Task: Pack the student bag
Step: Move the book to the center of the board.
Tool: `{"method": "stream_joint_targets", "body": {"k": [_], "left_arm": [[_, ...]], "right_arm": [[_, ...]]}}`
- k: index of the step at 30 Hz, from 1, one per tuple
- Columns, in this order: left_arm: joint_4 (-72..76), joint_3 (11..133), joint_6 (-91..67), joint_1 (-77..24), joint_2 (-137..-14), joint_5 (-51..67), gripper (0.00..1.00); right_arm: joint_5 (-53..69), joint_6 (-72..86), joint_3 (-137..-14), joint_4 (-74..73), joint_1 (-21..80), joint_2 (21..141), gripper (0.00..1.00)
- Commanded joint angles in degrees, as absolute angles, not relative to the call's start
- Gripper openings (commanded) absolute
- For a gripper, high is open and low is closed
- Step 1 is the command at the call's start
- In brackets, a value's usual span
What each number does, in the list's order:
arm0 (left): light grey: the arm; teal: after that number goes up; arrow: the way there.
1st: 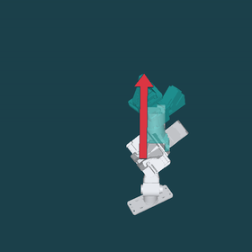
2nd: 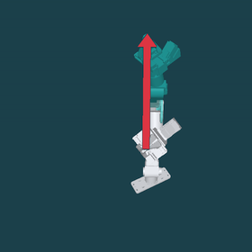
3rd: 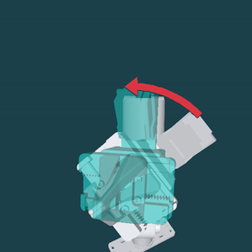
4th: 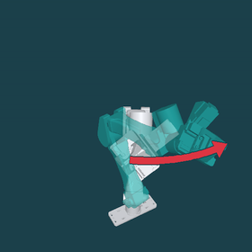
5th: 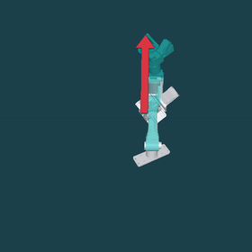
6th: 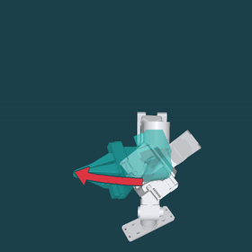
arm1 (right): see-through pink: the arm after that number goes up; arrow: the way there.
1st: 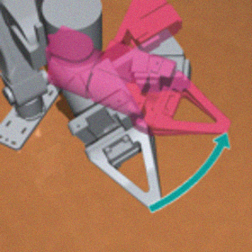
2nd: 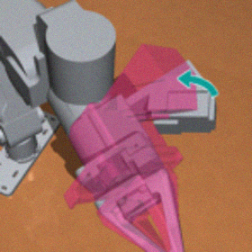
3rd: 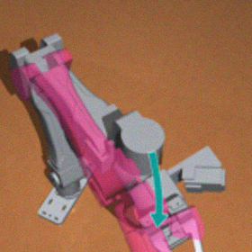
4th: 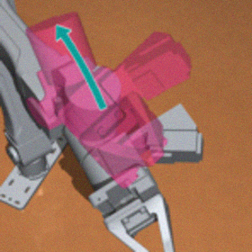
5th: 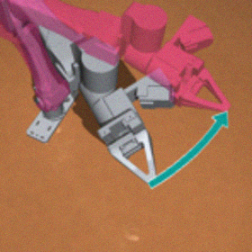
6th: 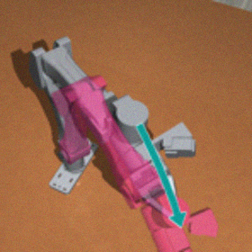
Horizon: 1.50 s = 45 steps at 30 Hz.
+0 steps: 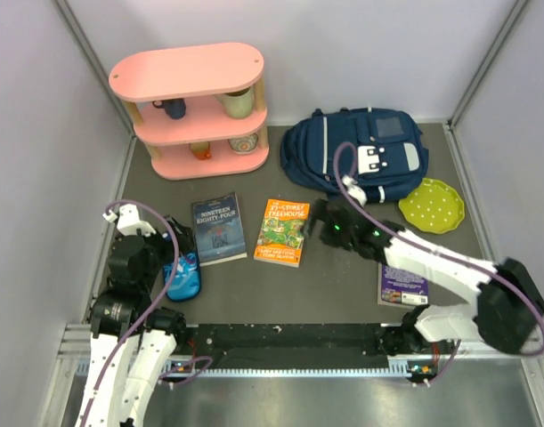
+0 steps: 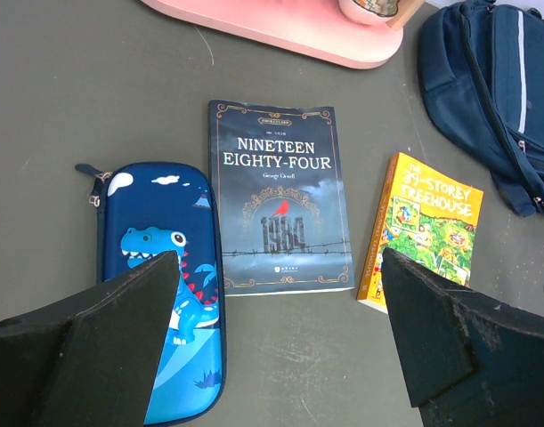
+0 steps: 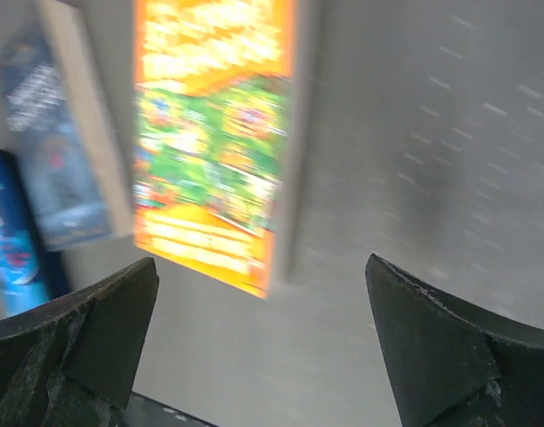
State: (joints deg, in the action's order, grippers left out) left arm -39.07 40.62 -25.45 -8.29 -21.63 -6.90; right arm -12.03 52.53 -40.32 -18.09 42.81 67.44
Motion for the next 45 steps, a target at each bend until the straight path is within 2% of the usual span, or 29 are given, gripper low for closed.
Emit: {"method": "stream_joint_targets", "body": {"k": [1,7,11,18,26,33,40,45], "left_arm": [[-37.70,40.87,-25.93,-8.26,-21.27,-7.64,0.99],[-37.88,40.87,-26.19,-8.26,-20.13,-8.35,0.99],[-38.06,40.87,-26.28,-8.26,-19.95,-9.57,0.99],[-38.41,40.96,-26.54,-8.26,-19.69,-10.28,0.99],[-38.32,40.96,-26.63,-8.26,-19.69,-10.20,0.99],[-38.32,40.96,-26.54,-8.26,-19.69,-10.11,0.99],[-38.15,41.04,-26.54,-8.26,-19.60,-9.93,0.99],[-38.06,40.87,-26.54,-8.26,-19.86,-9.49,0.99]], "right_arm": [[-8.61,54.40,-53.07,-9.59,45.87,80.40,0.99],[-7.56,58.88,-69.85,-7.21,49.39,99.97,0.99],[-12.21,61.96,-79.51,-7.47,51.76,109.04,0.98],[-11.78,63.02,-86.91,-4.92,53.08,117.85,0.98],[-20.20,64.94,-89.47,-14.22,53.44,122.43,0.99],[-19.16,63.90,-82.11,-16.70,51.60,120.95,0.99],[-21.97,61.17,-59.90,-15.21,48.26,108.21,0.99],[-22.32,59.77,-48.62,-13.80,45.27,97.94,0.99]]}}
